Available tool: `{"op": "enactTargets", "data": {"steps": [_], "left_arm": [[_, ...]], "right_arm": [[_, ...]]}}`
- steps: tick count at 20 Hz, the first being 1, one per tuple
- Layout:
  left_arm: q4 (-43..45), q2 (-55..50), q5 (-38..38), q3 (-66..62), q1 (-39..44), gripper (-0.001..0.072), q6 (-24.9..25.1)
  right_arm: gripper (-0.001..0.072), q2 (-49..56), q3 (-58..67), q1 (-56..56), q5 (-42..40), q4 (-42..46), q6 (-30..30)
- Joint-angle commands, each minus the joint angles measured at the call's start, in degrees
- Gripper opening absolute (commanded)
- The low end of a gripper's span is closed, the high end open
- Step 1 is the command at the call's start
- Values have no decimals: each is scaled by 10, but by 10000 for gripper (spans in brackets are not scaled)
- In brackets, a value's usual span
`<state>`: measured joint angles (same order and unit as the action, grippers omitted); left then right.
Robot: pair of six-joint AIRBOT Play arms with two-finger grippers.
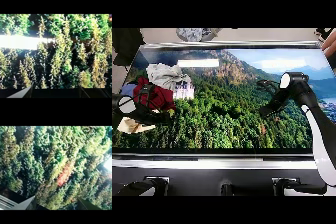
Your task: Fold the shirts.
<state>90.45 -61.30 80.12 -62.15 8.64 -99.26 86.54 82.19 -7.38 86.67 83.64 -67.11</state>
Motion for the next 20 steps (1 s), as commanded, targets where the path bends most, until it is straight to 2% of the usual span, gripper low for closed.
{"op": "enactTargets", "data": {"steps": [1,18,20], "left_arm": [[0,0,0,0,0,677,0],[0,0,0,0,0,678,0],[0,0,-46,0,0,677,0]], "right_arm": [[605,0,0,0,0,0,0],[605,0,0,0,0,0,0],[605,0,0,0,-2,0,0]]}}
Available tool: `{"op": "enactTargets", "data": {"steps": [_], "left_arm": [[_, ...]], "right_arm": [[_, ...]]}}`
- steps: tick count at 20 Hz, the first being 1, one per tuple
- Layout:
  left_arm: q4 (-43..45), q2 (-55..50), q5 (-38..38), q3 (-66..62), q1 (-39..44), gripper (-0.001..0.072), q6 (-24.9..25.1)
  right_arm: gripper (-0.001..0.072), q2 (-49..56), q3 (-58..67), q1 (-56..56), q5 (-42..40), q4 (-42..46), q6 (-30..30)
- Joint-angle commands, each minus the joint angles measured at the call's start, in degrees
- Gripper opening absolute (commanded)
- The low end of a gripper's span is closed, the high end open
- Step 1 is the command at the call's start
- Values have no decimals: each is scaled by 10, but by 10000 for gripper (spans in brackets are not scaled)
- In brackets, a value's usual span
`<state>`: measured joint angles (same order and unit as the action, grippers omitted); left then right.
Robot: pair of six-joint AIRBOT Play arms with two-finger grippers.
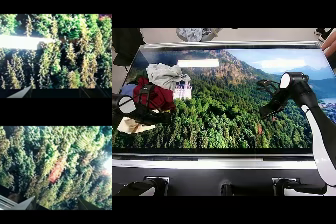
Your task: Fold the shirts.
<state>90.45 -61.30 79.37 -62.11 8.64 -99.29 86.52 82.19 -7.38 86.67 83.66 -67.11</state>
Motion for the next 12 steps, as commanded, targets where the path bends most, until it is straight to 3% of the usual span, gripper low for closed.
{"op": "enactTargets", "data": {"steps": [1,5,9,10,12], "left_arm": [[0,0,-76,0,0,677,0],[0,-2,-203,0,0,677,0],[-8,-8,-351,-12,-13,688,-23],[-8,-24,-352,-34,-38,688,-52],[-24,-79,-283,-109,-125,697,-93]], "right_arm": [[605,0,0,0,-2,0,0],[605,0,0,0,-16,0,0],[605,0,0,0,-99,2,0],[605,0,0,0,-115,2,0],[605,0,0,0,-138,2,0]]}}
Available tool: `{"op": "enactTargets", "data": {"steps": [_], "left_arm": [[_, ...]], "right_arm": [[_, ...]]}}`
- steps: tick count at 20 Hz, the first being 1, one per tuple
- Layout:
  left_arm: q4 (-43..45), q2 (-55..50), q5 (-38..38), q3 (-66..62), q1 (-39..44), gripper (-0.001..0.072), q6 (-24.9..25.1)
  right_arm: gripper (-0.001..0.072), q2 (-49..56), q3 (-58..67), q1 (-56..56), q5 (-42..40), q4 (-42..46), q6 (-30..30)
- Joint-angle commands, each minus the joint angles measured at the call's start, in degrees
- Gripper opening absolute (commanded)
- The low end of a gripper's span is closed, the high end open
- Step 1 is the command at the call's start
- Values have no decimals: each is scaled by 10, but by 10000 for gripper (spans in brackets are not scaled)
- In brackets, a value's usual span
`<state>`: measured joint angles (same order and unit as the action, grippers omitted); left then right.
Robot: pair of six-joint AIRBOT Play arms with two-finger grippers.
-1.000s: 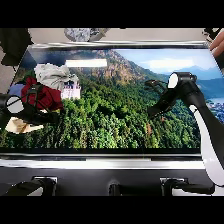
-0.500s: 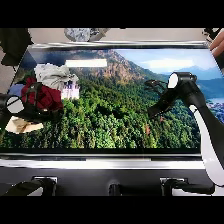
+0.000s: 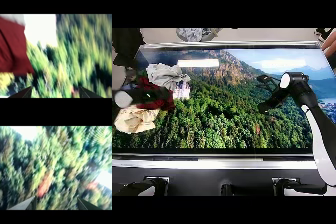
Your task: Fold the shirts.
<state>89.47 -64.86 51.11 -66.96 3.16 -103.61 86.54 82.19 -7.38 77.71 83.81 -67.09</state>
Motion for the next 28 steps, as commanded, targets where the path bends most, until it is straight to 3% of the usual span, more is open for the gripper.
{"op": "enactTargets", "data": {"steps": [1,3,5,11,14,17,22,23,24,25,26,28], "left_arm": [[-39,-74,42,-98,-121,697,-49],[-96,-132,122,-155,-222,695,-51],[-151,-165,156,-160,-292,696,-50],[-138,-189,208,-141,-388,696,-8],[-141,-193,204,-93,-415,698,31],[-198,-202,141,-26,-420,720,87],[-228,-238,90,21,-421,720,122],[-229,-244,88,21,-422,586,121],[-229,-245,88,21,-423,312,121],[-231,-243,93,21,-424,129,122],[-234,-237,96,21,-425,35,124],[-285,-200,82,20,-421,33,154]], "right_arm": [[605,0,0,0,-56,0,0],[604,0,0,0,-63,-2,0],[604,1,0,0,-61,-8,0],[604,1,0,0,-46,-9,0],[604,1,0,0,-42,-13,0],[604,1,0,0,-41,-38,0],[605,1,0,-1,-13,-63,0],[605,1,0,-1,-6,-62,0],[605,1,0,-1,0,-63,0],[605,0,0,-1,3,-63,0],[605,0,0,-1,5,-63,0],[602,-1,0,-1,5,-62,3]]}}
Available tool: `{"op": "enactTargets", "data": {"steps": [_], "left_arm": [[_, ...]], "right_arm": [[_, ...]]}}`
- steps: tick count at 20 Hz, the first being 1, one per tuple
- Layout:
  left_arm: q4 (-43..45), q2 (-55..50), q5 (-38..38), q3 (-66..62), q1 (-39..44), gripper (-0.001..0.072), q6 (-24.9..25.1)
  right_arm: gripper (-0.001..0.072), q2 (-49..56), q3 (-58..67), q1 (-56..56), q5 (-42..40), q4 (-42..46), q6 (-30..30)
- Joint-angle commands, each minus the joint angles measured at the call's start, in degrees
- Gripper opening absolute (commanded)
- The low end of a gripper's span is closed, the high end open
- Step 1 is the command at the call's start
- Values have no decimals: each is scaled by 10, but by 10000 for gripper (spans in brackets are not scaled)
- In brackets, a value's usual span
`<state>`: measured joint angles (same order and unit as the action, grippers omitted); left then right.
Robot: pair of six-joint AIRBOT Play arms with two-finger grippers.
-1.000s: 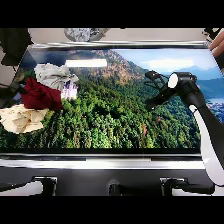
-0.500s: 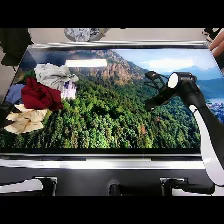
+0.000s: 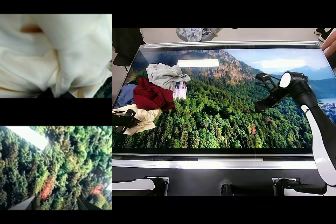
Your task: Fold the shirts.
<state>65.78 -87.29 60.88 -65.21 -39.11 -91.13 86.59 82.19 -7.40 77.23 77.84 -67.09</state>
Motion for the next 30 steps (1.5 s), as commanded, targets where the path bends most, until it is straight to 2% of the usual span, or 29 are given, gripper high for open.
{"op": "enactTargets", "data": {"steps": [1,3,6,9,11,13,16,21,23,24,25,26,28,30], "left_arm": [[-83,55,-35,3,4,32,38],[-143,148,-85,3,23,33,47],[-185,334,-163,3,90,33,46],[-260,478,-226,3,220,32,46],[-279,513,-282,3,345,31,46],[-278,501,-316,3,465,31,46],[-277,417,-304,3,595,31,64],[-277,203,-189,3,694,33,77],[-278,114,-151,3,721,33,76],[-288,76,-137,3,734,128,76],[-306,51,-117,2,738,523,76],[-318,37,-93,-5,734,720,76],[-304,41,-35,-32,688,720,105],[-245,65,12,-63,615,720,101]], "right_arm": [[601,-4,0,0,8,2,5],[601,-25,0,0,6,23,4],[602,-92,0,0,3,80,4],[602,-176,0,0,-1,131,4],[602,-230,0,0,-10,146,4],[602,-278,0,0,-16,146,4],[603,-328,0,0,2,146,3],[608,-345,0,0,93,170,2],[629,-336,0,0,98,186,2],[648,-327,0,0,96,195,2],[654,-316,0,0,92,207,2],[686,-299,0,0,90,219,2],[684,-256,0,0,85,222,12],[683,-197,0,0,82,197,41]]}}
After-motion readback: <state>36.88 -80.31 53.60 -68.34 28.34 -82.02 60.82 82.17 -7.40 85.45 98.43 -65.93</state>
